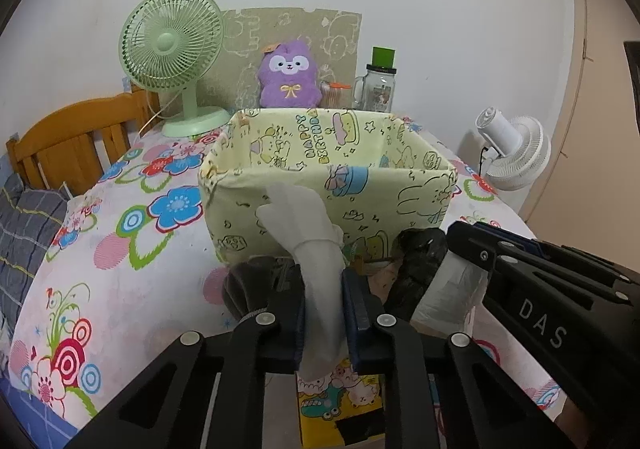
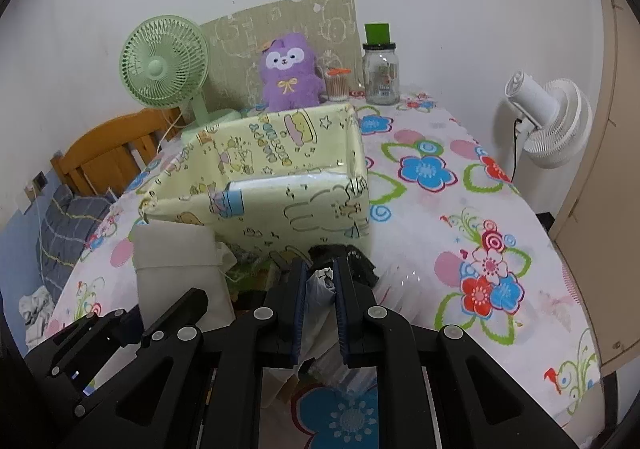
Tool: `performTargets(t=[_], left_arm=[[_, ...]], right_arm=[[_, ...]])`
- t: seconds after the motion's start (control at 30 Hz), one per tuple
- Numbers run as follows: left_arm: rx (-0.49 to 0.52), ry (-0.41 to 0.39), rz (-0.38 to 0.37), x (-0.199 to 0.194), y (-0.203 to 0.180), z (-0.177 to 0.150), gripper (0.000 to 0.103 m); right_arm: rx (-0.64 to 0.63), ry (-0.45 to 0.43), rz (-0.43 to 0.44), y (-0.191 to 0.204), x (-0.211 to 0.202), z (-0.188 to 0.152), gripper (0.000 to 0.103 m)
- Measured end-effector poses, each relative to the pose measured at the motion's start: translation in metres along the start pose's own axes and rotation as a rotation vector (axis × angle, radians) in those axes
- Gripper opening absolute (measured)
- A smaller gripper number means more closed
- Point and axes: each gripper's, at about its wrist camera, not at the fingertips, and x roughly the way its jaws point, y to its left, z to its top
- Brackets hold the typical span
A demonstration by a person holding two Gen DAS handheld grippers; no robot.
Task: Organize soft objects
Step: 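Close the left tool on the white cloth while the right tool grips the other white cloth, lifting both, then carry both white cloths over the basket and open both tools to drop them inside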
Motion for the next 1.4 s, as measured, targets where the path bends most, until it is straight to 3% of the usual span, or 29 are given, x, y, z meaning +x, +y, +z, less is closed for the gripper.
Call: performTargets(t=[1.4], left_arm=[[0.041,-0.091,-0.009,-0.036,-0.005,0.069,0.011]], right_arm=[[-0.083,-0.127,-0.016,0.024,-0.045,0.057,0.017]])
